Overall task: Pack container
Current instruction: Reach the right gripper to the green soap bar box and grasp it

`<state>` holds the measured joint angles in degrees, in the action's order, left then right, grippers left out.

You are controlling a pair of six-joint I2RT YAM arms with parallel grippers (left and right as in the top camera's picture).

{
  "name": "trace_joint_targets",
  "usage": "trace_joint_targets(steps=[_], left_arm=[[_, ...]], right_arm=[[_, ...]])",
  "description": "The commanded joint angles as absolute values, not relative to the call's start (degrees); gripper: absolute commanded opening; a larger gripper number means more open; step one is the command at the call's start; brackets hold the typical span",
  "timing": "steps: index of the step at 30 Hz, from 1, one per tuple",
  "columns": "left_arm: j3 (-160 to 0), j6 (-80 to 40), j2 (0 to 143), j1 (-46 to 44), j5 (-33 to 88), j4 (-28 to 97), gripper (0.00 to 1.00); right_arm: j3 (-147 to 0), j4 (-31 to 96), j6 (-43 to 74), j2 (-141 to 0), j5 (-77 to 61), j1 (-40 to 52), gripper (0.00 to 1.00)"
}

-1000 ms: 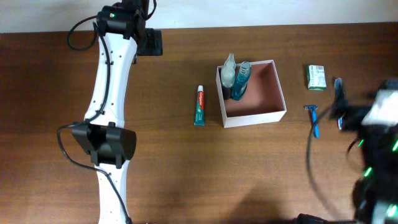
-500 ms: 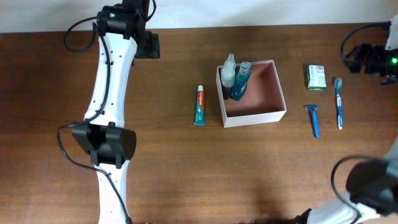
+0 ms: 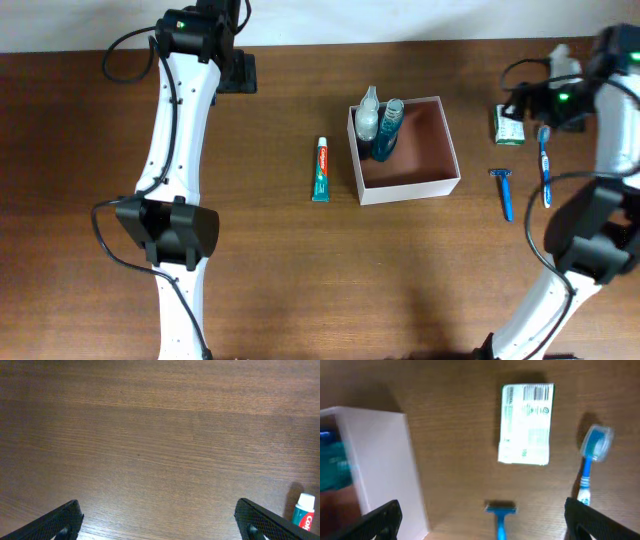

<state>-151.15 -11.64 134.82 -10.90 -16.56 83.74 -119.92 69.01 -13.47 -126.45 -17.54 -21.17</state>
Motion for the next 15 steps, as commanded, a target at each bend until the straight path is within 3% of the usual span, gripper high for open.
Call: trace_joint_targets(steps=[1,15], left_arm=[[-151.0,-12.1,135.3,-10.7,-17.4,83.4,0.99],[-151.0,-12.1,135.3,-10.7,-17.4,83.0,0.99]], right_arm=[[-121.3,65.7,-13.1,-128.7,-6.5,-17.8,0.99],[-121.3,59.3,-13.1,-133.0,-3.8,-16.5,0.99]])
